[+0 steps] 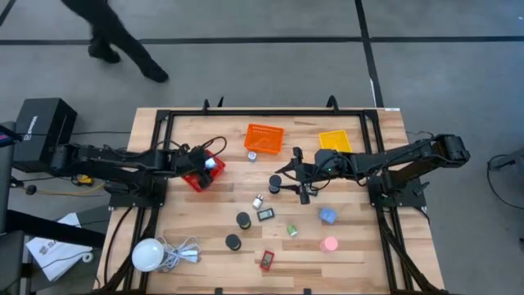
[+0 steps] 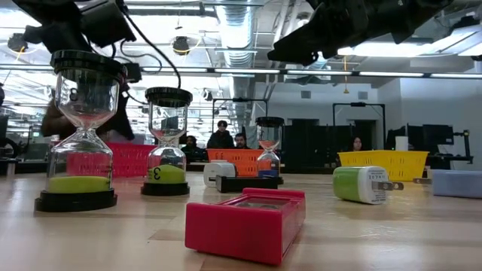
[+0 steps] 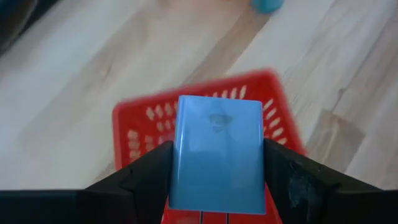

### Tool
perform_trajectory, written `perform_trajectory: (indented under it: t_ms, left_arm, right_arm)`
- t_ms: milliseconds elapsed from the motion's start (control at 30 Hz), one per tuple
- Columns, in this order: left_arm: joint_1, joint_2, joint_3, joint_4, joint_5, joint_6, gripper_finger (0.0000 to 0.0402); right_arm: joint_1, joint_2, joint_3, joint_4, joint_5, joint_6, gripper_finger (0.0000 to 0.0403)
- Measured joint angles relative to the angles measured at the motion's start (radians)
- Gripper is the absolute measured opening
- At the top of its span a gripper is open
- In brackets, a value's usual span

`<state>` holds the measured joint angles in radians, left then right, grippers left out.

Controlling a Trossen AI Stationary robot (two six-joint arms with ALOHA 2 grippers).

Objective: Pick & Place Office items
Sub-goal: Put the left light blue charger adapter into the red basket

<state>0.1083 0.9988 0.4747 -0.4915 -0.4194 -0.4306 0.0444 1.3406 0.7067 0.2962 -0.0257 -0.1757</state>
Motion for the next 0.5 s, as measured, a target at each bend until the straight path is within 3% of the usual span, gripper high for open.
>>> perform_trajectory:
  t_ms: [267,500]
  left_arm:
    - [0.000,-0.001,0.000,-0.025,-0.033,-0.031,0.0219]
    - [0.000,-0.001,0.000,-0.024,-0.059,-0.031,0.0241]
  right_arm:
    - [0.000,0.000,0.000,-0.005,0.000,0.000,0.0219]
    - [0.000,0.000,0.000,-0.004,0.000,0.016,0.0219]
